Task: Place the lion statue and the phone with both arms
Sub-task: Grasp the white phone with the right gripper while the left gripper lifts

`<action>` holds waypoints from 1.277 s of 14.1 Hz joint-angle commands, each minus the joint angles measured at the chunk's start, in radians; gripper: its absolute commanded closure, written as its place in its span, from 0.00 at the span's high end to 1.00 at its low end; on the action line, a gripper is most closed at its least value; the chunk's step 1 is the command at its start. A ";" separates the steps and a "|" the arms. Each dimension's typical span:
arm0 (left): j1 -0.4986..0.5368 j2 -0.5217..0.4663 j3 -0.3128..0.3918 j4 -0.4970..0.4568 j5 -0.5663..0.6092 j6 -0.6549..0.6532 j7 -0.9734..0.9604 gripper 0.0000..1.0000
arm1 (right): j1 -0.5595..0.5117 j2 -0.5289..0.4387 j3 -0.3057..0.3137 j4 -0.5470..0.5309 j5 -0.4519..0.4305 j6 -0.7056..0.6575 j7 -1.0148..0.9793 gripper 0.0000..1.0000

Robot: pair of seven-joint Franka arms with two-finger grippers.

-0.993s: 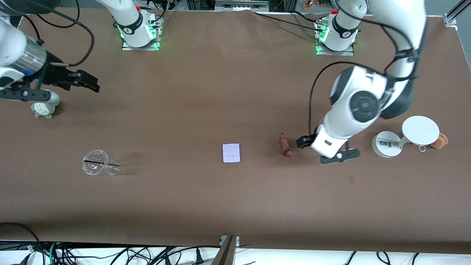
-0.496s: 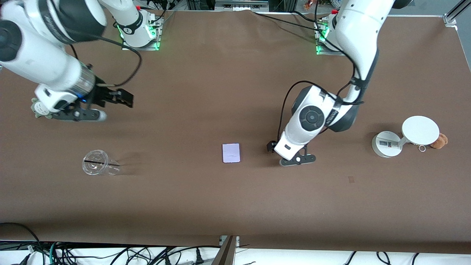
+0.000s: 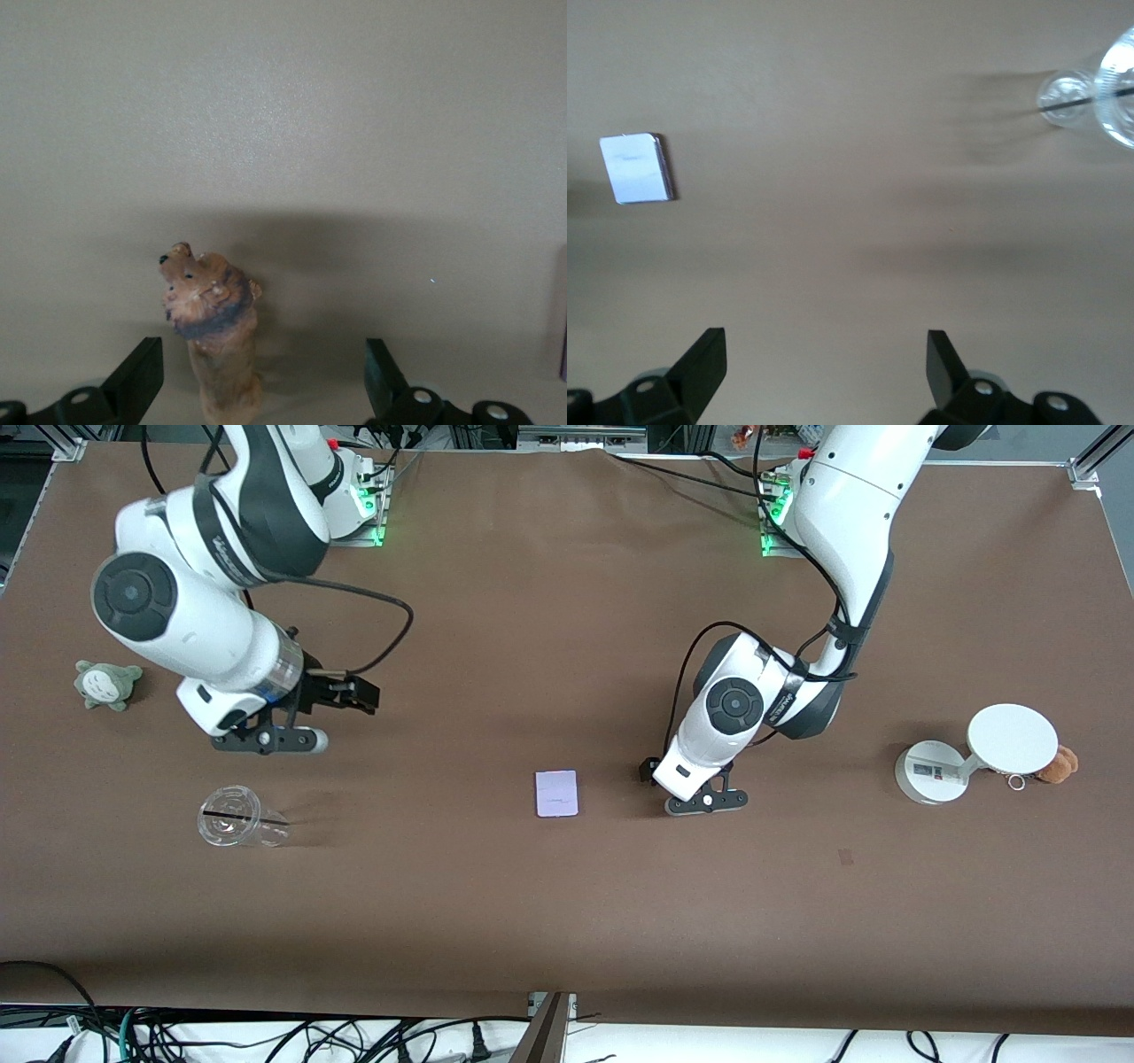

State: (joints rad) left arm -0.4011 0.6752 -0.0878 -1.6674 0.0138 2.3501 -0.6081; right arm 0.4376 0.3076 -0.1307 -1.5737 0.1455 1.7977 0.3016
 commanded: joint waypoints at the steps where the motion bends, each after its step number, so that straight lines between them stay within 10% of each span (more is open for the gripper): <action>1: -0.015 -0.026 0.016 -0.043 0.041 0.024 -0.006 1.00 | 0.042 0.120 -0.004 0.134 0.017 -0.006 0.075 1.00; 3: -0.012 -0.028 0.016 -0.070 0.046 0.070 -0.006 0.81 | 0.082 0.183 -0.004 0.170 0.017 0.047 0.147 1.00; 5: -0.004 -0.035 0.014 -0.072 0.046 0.069 -0.006 0.17 | 0.108 0.226 -0.004 0.179 0.017 0.124 0.175 1.00; 6: -0.004 -0.042 0.016 -0.072 0.048 0.060 -0.001 0.00 | 0.115 0.240 -0.004 0.179 0.019 0.153 0.181 1.00; 18: 0.448 -0.219 0.011 -0.165 0.045 -0.084 0.607 0.00 | 0.276 0.511 -0.009 0.319 0.065 0.443 0.416 1.00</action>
State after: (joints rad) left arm -0.0548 0.5084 -0.0555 -1.7535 0.0420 2.2505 -0.1266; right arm 0.6722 0.7630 -0.1280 -1.2962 0.2209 2.1923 0.6718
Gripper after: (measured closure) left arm 0.656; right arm 0.000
